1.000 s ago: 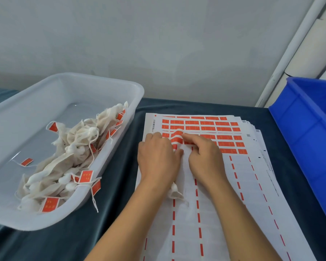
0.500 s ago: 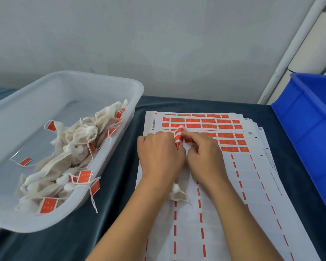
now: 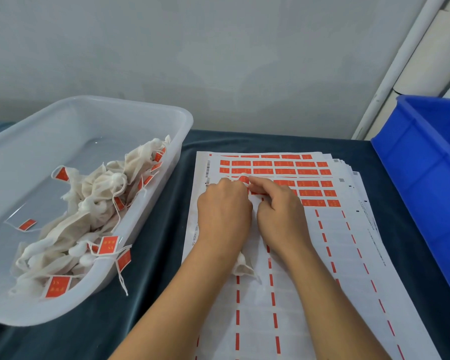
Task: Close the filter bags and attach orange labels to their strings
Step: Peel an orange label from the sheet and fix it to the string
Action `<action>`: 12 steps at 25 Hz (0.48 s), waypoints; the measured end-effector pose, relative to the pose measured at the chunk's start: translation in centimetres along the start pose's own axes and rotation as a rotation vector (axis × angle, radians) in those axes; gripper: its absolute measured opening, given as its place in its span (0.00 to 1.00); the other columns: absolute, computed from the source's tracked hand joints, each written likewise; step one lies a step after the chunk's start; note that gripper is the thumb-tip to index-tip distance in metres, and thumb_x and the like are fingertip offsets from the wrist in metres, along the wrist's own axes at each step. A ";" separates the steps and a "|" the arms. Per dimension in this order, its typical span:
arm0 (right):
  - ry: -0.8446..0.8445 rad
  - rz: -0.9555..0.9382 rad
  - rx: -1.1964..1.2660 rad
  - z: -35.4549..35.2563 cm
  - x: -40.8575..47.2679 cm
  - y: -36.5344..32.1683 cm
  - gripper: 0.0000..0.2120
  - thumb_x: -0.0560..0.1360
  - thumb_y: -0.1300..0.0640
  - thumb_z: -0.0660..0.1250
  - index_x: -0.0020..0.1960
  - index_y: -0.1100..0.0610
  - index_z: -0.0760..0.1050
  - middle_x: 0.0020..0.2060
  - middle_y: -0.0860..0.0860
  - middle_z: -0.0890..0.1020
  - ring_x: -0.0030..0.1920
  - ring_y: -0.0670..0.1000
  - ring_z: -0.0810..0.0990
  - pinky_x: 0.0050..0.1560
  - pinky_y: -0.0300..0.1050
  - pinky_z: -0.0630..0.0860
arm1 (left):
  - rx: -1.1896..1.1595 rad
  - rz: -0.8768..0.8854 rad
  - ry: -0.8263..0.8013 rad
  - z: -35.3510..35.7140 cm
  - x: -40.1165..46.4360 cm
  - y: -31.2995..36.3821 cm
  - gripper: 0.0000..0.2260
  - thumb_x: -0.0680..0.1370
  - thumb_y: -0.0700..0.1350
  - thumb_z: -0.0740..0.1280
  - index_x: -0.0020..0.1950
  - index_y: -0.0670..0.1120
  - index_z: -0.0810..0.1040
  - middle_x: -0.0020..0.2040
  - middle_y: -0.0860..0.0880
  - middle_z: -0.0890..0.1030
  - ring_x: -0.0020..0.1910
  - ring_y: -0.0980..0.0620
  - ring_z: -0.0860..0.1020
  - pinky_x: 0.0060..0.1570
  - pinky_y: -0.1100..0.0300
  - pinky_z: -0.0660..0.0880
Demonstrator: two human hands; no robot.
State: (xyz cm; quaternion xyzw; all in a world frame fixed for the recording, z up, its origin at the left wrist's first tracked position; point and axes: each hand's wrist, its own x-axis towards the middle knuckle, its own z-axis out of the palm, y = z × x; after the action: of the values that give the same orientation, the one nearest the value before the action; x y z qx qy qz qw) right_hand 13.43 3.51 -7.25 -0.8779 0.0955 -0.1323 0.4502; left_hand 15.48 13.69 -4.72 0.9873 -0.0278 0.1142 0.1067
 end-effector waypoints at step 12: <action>-0.016 -0.011 0.020 -0.1 0.0 0.0 0.16 0.85 0.55 0.64 0.71 0.42 0.76 0.67 0.44 0.81 0.64 0.48 0.79 0.67 0.52 0.78 | 0.201 0.232 0.001 -0.7 -0.2 1.1 0.09 0.85 0.42 0.63 0.64 0.46 0.79 0.53 0.46 0.83 0.51 0.47 0.83 0.42 0.57 0.69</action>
State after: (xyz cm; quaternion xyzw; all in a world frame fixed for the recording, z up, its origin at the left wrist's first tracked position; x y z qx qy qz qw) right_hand 13.44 3.43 -7.23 -0.8748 0.0855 -0.1287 0.4591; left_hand 15.05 12.77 -3.91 0.9831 -0.1303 0.1286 -0.0065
